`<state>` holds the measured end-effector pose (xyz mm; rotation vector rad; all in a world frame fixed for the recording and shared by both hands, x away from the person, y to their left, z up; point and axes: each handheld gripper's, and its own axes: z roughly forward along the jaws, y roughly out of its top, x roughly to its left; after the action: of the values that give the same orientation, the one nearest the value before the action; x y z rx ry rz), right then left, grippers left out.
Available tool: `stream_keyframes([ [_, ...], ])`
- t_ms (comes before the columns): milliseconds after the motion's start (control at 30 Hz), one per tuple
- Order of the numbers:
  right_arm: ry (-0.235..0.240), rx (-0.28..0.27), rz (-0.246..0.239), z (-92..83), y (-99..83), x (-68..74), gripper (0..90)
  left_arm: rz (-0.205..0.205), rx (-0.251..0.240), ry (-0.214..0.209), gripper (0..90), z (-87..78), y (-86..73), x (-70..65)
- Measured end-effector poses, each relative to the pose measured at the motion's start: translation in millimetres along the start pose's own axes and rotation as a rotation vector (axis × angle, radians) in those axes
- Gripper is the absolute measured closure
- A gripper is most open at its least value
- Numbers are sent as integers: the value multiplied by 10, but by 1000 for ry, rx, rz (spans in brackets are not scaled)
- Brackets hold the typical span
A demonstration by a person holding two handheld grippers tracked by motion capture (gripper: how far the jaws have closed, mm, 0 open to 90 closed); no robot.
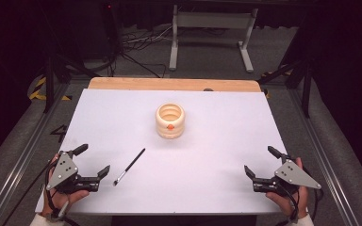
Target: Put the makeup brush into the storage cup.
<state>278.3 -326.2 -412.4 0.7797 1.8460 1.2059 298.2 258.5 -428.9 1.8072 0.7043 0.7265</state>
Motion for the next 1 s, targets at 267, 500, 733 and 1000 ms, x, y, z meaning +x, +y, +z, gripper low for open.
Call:
stream_keyframes([
  [267, -9, 26, 3, 26, -25, -18, 42, 3, 58, 24, 40, 27, 40, -9],
  [500, -13, 43, 3, 49, -45, -25, 42, 38, 146, 11, 54, 41, 197, -40],
  [733, -3, 61, 9, 90, -55, -8, 44, 59, 277, -40, 67, 95, 353, -96],
  [1000, 3, 93, 6, 118, -84, -13, 46, 36, 497, -98, 143, 263, 503, -167],
])
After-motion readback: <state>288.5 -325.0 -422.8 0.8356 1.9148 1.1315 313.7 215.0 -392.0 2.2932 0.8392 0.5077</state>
